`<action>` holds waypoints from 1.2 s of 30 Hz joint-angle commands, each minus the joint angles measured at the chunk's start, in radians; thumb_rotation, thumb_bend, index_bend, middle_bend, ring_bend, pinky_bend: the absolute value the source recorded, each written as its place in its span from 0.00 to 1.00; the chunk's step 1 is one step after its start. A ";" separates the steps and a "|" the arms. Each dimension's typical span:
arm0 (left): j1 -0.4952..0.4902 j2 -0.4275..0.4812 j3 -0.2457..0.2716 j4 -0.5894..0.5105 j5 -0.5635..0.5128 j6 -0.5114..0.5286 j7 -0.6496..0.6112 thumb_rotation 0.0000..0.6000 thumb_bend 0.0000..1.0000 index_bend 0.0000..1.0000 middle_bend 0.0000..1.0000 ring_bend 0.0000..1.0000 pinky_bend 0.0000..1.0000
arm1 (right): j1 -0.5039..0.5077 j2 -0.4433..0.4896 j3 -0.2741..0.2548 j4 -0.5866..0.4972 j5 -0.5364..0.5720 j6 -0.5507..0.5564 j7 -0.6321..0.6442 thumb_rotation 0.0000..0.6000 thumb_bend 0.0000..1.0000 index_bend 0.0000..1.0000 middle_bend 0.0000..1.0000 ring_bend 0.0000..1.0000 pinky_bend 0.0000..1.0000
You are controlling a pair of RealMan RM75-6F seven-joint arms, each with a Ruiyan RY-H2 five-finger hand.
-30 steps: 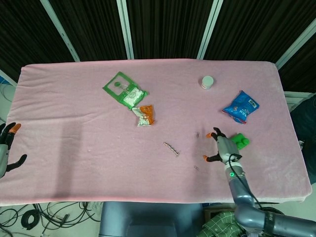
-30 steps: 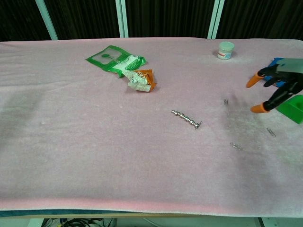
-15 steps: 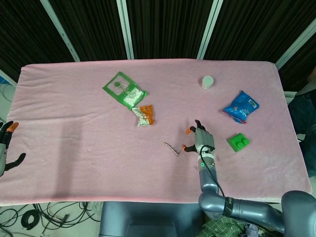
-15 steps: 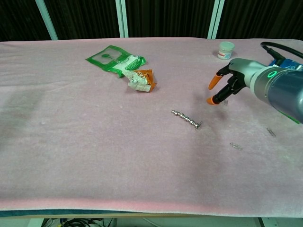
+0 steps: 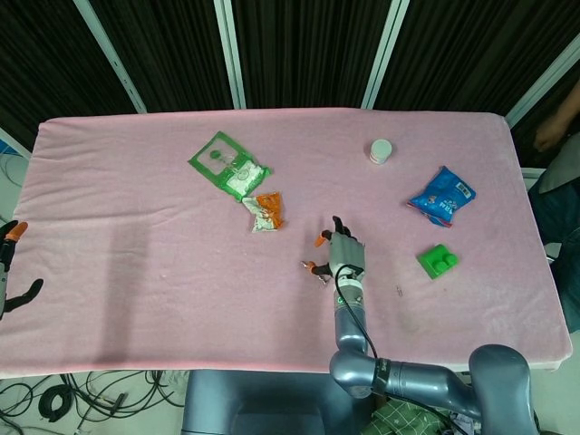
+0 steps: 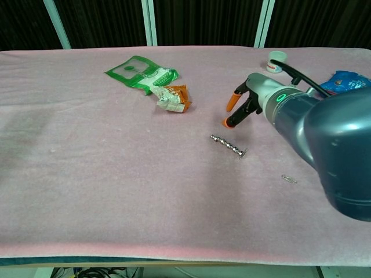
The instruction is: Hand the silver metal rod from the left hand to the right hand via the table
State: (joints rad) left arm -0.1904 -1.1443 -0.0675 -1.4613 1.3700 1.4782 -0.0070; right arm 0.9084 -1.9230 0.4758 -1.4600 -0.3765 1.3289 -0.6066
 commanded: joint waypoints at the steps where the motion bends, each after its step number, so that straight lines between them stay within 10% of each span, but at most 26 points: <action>1: 0.000 -0.001 -0.004 0.003 -0.002 -0.005 -0.003 1.00 0.24 0.10 0.06 0.00 0.00 | 0.026 -0.037 0.024 0.040 0.021 0.002 -0.021 1.00 0.18 0.46 0.02 0.09 0.21; 36: 0.011 -0.001 -0.026 0.008 0.010 -0.023 -0.014 1.00 0.24 0.10 0.06 0.00 0.00 | 0.104 -0.235 0.126 0.294 0.078 0.017 -0.138 1.00 0.23 0.52 0.02 0.09 0.21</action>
State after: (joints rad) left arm -0.1796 -1.1455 -0.0936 -1.4529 1.3805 1.4554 -0.0211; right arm 1.0127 -2.1570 0.6014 -1.1669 -0.2986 1.3468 -0.7452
